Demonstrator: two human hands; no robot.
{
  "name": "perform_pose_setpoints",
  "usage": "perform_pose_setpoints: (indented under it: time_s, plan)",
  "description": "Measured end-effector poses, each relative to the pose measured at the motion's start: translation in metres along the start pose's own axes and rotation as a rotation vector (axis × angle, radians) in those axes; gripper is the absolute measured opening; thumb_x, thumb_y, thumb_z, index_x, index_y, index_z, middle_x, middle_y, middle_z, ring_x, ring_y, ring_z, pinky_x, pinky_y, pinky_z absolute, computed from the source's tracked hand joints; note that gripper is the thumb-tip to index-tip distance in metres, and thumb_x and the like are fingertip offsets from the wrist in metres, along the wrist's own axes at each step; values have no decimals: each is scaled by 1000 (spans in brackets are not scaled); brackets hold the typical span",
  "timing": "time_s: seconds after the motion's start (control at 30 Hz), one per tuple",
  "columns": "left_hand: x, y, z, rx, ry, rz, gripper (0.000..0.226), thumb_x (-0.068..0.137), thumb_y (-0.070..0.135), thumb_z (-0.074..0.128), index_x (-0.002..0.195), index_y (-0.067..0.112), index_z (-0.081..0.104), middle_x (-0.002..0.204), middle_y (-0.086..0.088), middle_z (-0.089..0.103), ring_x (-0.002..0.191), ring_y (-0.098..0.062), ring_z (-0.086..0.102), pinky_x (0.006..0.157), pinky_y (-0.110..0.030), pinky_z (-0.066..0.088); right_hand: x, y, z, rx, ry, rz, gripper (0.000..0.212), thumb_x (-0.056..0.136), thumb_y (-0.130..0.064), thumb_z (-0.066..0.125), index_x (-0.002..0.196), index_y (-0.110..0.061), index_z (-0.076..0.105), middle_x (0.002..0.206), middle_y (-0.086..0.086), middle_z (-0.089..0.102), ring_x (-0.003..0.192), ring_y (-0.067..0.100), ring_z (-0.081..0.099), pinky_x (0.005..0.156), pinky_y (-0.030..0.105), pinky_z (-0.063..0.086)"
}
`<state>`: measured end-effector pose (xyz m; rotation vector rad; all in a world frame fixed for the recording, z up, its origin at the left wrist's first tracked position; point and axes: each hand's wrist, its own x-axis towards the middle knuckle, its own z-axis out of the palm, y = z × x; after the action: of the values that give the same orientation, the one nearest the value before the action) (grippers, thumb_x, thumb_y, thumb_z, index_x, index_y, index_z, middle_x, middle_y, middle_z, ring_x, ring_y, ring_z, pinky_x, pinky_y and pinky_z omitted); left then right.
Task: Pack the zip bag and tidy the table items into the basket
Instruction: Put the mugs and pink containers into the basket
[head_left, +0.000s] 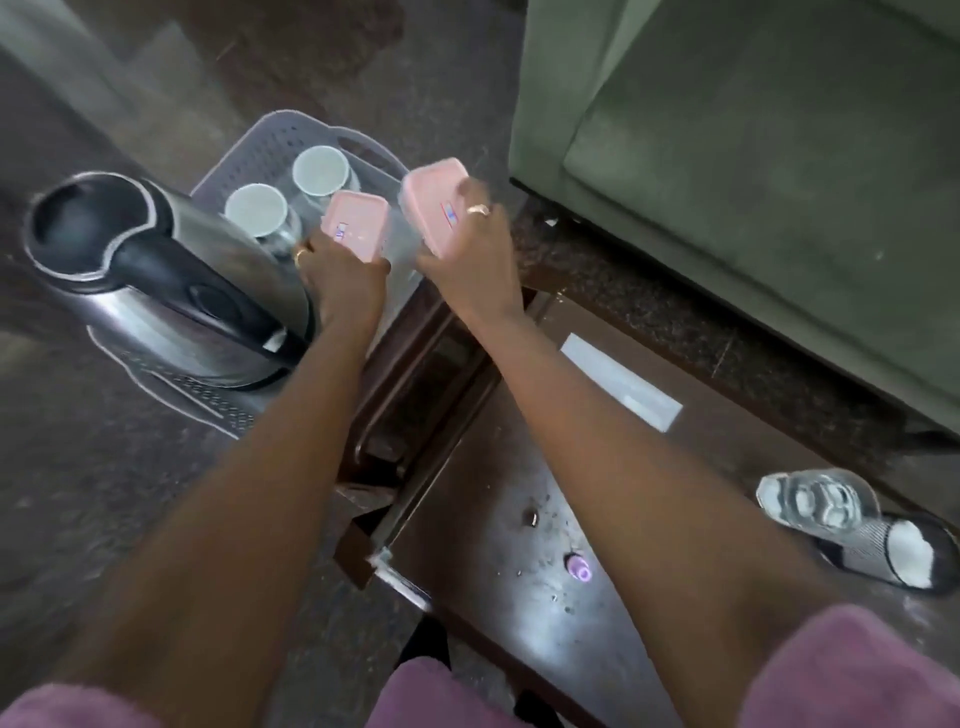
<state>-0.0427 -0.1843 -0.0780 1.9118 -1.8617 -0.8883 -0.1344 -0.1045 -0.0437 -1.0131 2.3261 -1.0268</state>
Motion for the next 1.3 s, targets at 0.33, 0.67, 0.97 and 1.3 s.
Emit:
perform_pose_setpoints:
  time_s: [0.33,0.67,0.97,1.3]
  plan:
    - [37,-28,18,129,-115,14,53,83,3,56,132,1,35,147,-20,27,132,-34,35,110,-37,31,69,-13,64,-591,-158,-203,50,81,-22,61,128,-16,46,127,12,52,120,32,41,97,39,36]
    - [42,-34,33,72,-3,92,50,94,5,38,141,23,35,153,-12,22,137,-26,31,110,-28,23,74,2,69,-742,-166,-397,29,87,-6,50,116,-6,57,134,12,44,122,32,39,96,38,36]
    - [35,-11,36,-304,126,-440,55,86,2,44,138,-2,27,145,-21,33,132,-33,37,110,-31,30,70,4,75,-731,-244,-337,38,91,-10,43,127,1,48,141,14,33,128,32,32,104,36,33]
    - [53,-22,33,-480,-11,-429,60,67,-5,70,121,3,46,111,-12,61,93,-25,61,79,-43,57,81,1,73,-652,-364,-361,36,93,0,36,125,-5,52,133,16,47,128,35,38,102,37,38]
